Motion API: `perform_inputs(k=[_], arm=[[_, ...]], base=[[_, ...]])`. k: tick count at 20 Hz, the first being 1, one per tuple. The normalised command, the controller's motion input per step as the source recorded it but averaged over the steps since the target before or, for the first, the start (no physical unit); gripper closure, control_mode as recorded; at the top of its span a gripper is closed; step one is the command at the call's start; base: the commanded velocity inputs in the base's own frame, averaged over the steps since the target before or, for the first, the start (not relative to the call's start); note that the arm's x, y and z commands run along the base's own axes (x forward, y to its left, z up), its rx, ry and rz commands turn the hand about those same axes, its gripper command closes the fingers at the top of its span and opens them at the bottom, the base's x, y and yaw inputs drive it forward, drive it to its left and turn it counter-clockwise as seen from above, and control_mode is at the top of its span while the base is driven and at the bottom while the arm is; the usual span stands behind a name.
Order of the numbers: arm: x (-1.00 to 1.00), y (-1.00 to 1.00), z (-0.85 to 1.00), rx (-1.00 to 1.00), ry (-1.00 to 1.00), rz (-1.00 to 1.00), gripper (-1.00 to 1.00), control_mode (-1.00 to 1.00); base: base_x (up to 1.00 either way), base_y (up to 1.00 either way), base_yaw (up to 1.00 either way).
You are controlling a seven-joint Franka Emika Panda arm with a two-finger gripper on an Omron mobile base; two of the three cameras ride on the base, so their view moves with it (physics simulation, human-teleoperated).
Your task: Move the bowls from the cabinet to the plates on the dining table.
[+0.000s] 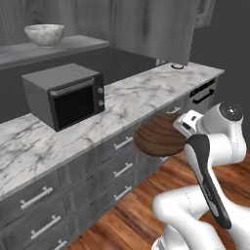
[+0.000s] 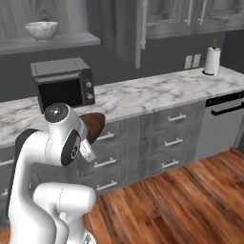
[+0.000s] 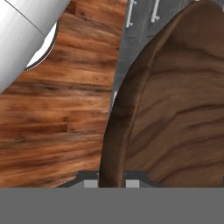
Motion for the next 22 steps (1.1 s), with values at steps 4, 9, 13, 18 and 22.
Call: perform_inputs(k=[4,9,13,18,22], arm=[[0.0,0.0,0.0,0.0,0.0,0.0,1.0,1.0],[0.0,0.0,0.0,0.0,0.0,0.0,1.0,1.0],[0.0,0.0,0.0,0.0,0.0,0.0,1.0,1.0],[0.0,0.0,0.0,0.0,0.0,0.0,1.0,1.0],[0.0,0.0,0.0,0.0,0.0,0.0,1.0,1.0]], base=[[-0.27,-0.16,-0.5],[-0.25,-0.19,-0.49],[-0.23,-0.22,-0.49],[-0.25,-0.25,-0.49],[-0.2,-0.19,-0.5]])
